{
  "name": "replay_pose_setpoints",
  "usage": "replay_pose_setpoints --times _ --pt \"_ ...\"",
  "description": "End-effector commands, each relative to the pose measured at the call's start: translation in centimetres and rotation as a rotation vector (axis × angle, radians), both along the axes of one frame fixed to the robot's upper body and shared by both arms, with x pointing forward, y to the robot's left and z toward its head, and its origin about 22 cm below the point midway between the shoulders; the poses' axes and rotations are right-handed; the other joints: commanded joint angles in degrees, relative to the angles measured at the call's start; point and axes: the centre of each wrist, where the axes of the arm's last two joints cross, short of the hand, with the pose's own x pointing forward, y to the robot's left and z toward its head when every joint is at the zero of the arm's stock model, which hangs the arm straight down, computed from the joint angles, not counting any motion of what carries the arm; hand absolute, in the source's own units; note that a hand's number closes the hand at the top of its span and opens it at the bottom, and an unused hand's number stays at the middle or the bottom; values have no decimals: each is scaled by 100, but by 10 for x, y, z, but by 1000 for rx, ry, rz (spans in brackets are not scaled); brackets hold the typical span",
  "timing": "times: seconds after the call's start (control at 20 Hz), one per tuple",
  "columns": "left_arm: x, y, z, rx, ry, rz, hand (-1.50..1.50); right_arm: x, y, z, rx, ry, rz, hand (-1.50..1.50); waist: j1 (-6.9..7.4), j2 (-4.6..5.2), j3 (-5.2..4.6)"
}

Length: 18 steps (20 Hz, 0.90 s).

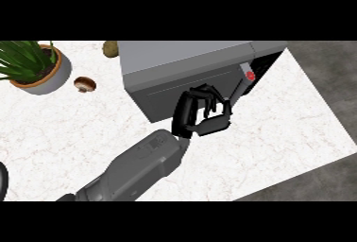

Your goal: Pick up the milk, place it into the microwave and close the microwave

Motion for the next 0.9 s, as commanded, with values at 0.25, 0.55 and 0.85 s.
replay_pose_setpoints --times 0.25,0.55,0.85 --pt "27 -2 24 -6 -13 29 150 6 -13 4 26 5 18 -150 14 82 -4" --pt "27 -4 26 -17 -29 28 150 10 -24 -2 80 23 21 -150 23 105 2" --pt "26 -3 20 -8 -30 21 150 14 -34 -1 119 21 18 -150 104 123 2"
